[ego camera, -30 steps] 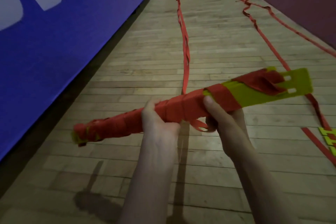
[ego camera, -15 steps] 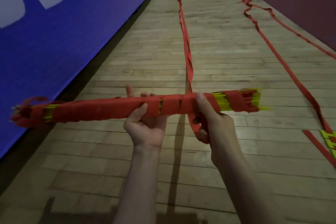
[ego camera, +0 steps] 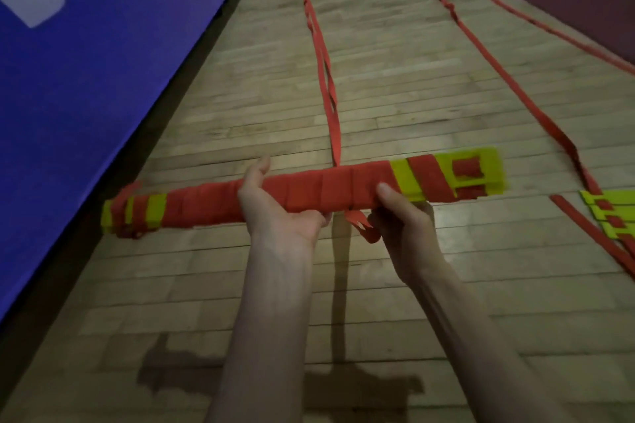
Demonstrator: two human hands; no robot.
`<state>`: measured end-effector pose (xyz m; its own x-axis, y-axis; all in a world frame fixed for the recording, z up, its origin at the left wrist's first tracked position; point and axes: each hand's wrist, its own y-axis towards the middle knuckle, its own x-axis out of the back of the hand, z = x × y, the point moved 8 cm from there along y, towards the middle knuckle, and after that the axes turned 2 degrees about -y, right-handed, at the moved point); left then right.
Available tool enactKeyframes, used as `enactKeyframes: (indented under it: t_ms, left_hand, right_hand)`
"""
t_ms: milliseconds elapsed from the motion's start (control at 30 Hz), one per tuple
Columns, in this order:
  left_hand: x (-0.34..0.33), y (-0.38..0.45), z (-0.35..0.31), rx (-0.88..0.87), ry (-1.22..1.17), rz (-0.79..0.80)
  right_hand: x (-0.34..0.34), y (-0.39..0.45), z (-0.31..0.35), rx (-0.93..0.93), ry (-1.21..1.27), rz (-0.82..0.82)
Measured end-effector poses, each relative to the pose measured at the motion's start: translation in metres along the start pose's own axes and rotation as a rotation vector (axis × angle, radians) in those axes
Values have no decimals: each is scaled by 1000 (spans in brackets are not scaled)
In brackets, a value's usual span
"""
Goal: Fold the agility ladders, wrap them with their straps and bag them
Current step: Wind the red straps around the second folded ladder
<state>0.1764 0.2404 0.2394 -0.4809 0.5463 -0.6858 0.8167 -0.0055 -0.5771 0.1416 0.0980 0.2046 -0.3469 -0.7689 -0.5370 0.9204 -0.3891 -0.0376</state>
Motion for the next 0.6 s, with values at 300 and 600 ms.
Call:
enactKeyframes:
  t_ms: [300,600]
  left_hand:
    - [10,10,9,-86,-4,7]
    - [-8,10,-15,-207,-63,590]
  right_hand:
    - [23,2,9,-45,-446,-123]
    - [0,-3,-6,-396,2,-138]
